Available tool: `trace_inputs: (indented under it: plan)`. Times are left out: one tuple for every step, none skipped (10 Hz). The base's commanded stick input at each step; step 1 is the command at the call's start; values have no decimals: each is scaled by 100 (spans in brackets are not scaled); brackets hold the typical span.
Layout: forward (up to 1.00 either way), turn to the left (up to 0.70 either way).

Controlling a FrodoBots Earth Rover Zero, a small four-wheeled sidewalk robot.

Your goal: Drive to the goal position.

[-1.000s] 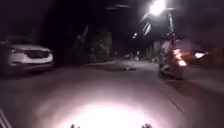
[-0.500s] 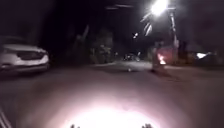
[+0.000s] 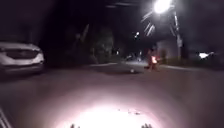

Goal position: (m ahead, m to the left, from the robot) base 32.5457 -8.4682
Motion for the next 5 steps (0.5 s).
trace_inputs:
  plan:
    - [85,0]
    - [85,0]
    - [85,0]
    - [85,0]
    - [85,0]
